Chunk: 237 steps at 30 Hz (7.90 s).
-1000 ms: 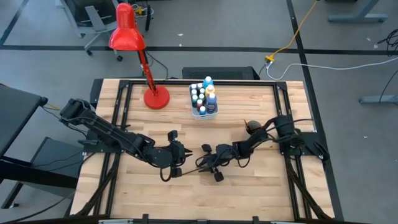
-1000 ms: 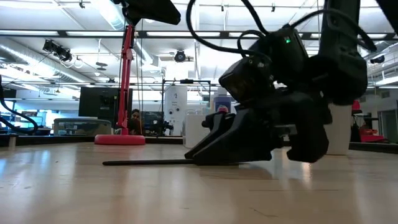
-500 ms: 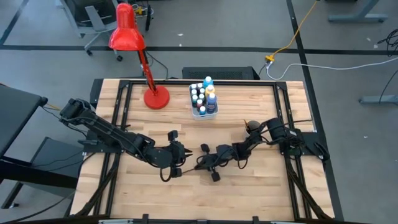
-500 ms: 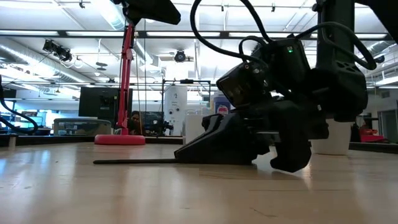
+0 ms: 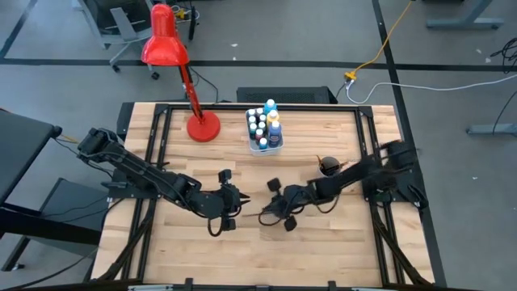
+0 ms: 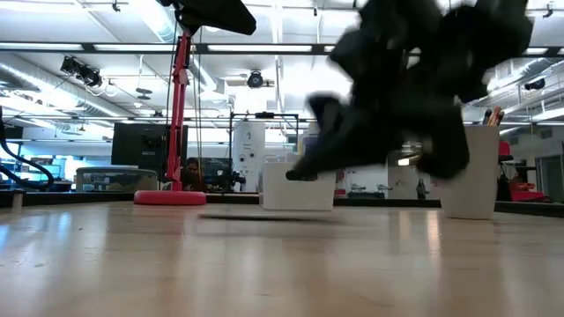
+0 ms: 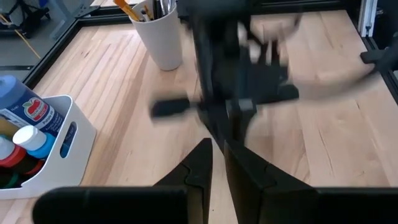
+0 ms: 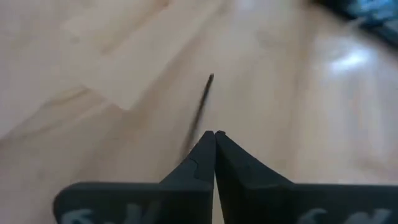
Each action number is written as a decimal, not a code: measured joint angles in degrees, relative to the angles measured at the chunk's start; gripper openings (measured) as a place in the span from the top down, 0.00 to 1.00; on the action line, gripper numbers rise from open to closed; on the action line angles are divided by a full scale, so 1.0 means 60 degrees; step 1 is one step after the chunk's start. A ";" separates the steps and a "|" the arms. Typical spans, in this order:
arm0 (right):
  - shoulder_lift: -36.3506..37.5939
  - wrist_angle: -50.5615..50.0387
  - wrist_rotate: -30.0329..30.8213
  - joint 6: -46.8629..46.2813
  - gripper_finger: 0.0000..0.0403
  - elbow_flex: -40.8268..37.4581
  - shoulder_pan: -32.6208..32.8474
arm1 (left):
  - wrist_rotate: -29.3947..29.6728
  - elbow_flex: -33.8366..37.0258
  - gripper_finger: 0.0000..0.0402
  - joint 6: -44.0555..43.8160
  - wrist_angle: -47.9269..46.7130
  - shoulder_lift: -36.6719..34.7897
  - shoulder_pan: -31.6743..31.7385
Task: Pick & Place Paint Supplies
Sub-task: Put the gold paint brush into the gray cup
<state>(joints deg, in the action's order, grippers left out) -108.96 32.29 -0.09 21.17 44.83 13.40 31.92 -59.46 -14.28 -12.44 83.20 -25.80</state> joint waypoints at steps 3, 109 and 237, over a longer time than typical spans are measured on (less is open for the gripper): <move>0.1718 -0.2321 0.1322 0.0854 1.00 0.0013 0.0332 | 0.0001 0.0000 0.87 0.0022 -0.0008 0.0000 0.0000; 0.3031 -0.5026 0.0218 -0.2389 0.52 -0.1134 0.2623 | -0.0080 -0.0004 0.87 0.1541 0.0382 0.0007 0.0269; 0.4260 -1.8233 0.4661 0.0059 0.95 0.3339 0.0980 | -0.0100 0.0000 0.87 0.2211 0.0557 0.0007 0.0306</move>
<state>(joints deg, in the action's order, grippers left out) -83.40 -77.11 27.88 21.52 64.87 19.28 31.32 -59.46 -1.02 -9.10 83.24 -23.97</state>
